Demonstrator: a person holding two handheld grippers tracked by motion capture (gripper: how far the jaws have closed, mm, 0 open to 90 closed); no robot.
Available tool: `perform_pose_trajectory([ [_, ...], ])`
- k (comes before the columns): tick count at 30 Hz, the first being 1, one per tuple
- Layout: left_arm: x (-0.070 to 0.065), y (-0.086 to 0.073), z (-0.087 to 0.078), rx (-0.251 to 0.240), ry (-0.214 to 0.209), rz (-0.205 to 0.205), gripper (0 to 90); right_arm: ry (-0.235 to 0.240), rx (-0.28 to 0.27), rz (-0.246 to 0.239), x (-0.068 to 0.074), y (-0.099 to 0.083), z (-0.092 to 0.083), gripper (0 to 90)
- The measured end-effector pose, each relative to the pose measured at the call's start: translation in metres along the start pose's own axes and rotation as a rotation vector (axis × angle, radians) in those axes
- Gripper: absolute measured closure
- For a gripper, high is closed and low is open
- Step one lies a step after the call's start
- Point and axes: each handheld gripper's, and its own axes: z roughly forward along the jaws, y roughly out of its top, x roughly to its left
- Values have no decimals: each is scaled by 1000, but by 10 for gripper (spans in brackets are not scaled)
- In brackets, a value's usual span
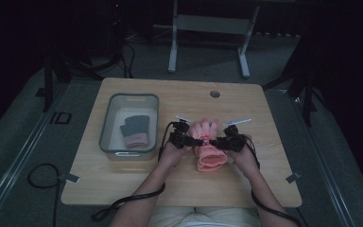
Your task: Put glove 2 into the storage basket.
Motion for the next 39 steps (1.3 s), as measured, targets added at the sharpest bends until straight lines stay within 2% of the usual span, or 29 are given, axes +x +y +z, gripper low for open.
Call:
perform_pose_trajectory([
  [1, 0, 0, 0, 0, 0, 0, 718, 0, 0, 0, 0, 0, 0, 680],
  [2, -5, 3, -3, 0, 2, 20, 723, 3, -10, 10, 0, -1, -3, 686],
  [5, -11, 9, -10, -3, 8, 41, 730, 11, -35, 17, 2, 0, -10, 695],
  [9, -17, 16, -21, -17, 13, 56, 737, -5, -73, -3, 9, 8, -19, 701],
  [12, -26, 24, -37, -39, 23, 84, 740, 0, -102, -8, 14, 15, -27, 702],
  [13, -26, 24, -37, -39, 23, 84, 740, 0, -102, -8, 14, 15, -27, 702],
  [14, -29, 28, -44, -47, 31, 97, 741, 6, -124, -5, 17, 20, -32, 702],
  [19, -35, 37, -66, -66, 61, 111, 739, 5, -155, -15, 28, 35, -39, 703],
  [24, -35, 40, -82, -91, 74, 103, 739, 12, -168, -30, 38, 48, -41, 702],
  [25, -33, 42, -90, -100, 81, 99, 739, 13, -173, -40, 44, 56, -41, 702],
  [26, -33, 42, -90, -100, 81, 99, 739, 13, -173, -40, 44, 56, -41, 702],
  [27, -32, 42, -98, -109, 86, 99, 739, 18, -172, -48, 48, 63, -41, 702],
  [29, -32, 43, -102, -114, 94, 97, 739, 24, -175, -61, 53, 69, -40, 701],
  [32, -28, 44, -119, -130, 111, 98, 739, 31, -179, -74, 62, 79, -38, 702],
  [37, -24, 44, -132, -143, 126, 95, 739, 40, -179, -92, 70, 89, -35, 702],
  [38, -21, 43, -144, -156, 141, 89, 739, 43, -180, -97, 73, 93, -34, 702],
  [39, -20, 43, -148, -163, 147, 86, 738, 50, -180, -112, 81, 102, -31, 702],
])
